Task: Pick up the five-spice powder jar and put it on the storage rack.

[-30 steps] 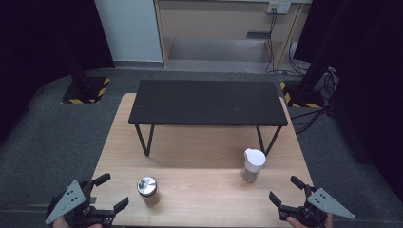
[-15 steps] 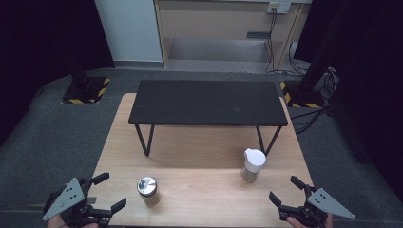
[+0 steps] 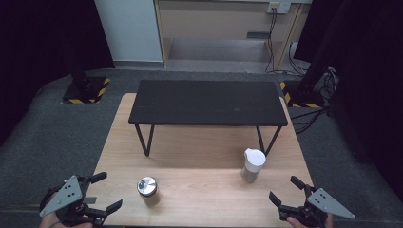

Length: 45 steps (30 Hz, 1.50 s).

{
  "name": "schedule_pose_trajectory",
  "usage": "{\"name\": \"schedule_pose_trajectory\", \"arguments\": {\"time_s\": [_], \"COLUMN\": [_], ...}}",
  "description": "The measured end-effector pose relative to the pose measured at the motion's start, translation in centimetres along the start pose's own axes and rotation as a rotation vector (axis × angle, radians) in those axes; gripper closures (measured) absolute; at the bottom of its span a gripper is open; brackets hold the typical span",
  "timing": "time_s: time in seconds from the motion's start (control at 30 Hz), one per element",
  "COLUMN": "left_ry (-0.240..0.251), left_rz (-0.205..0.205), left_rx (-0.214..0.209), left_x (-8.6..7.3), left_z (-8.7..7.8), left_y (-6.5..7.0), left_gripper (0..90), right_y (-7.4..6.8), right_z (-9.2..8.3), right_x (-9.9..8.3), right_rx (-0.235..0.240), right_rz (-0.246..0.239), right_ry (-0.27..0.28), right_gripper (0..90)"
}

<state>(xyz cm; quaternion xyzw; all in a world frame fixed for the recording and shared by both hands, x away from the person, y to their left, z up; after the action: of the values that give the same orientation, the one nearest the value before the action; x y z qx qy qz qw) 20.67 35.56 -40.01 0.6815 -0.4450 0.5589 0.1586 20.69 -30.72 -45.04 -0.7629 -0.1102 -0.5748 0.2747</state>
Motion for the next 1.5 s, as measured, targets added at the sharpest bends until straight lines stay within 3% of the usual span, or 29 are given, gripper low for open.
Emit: {"name": "schedule_pose_trajectory", "arguments": {"time_s": [0.47, 0.7, 0.8, 1.2, 1.5], "left_ry": [-0.027, -0.054, -0.076, -0.140, -0.139], "left_rz": [-0.003, 0.004, 0.020, 0.021, 0.028], "left_rx": [-0.035, -0.064, -0.094, -0.168, -0.204], "left_x": [-0.4, -0.5, -0.8, -1.6, -1.6], "left_z": [0.6, 1.8, 3.1, 7.8, 10.0], "left_y": [-0.6, -0.8, -0.9, -0.9, -1.0], "left_gripper": [0.7, 0.7, 1.3, 3.7, 9.0], "right_y": [0.0, 0.1, 0.1, 0.2, 0.2], "right_z": [0.1, 0.1, 0.1, 0.0, 0.0], "right_x": [0.0, 0.0, 0.0, 0.0, 0.0], "right_rx": [-0.001, 0.000, 0.001, -0.001, -0.002], "right_rz": [0.004, 0.006, 0.006, 0.010, 0.010], "right_ry": [0.000, -0.001, -0.001, 0.001, 0.004], "right_gripper": [5.4, 5.4, 5.4, 5.4, 5.5]}}
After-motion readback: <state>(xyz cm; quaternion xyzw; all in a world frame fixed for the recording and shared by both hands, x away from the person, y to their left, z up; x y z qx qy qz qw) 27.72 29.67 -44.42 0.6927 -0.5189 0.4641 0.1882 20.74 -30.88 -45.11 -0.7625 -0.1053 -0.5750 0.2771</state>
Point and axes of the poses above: each handheld gripper's, and its own axes: z roughly forward along the jaws, x roughly out of its top, y roughly to its right, the point moved 10 cm from there along z, roughly forward along the jaws, and after that the axes turned 15 degrees about z, right-handed, at the moved point
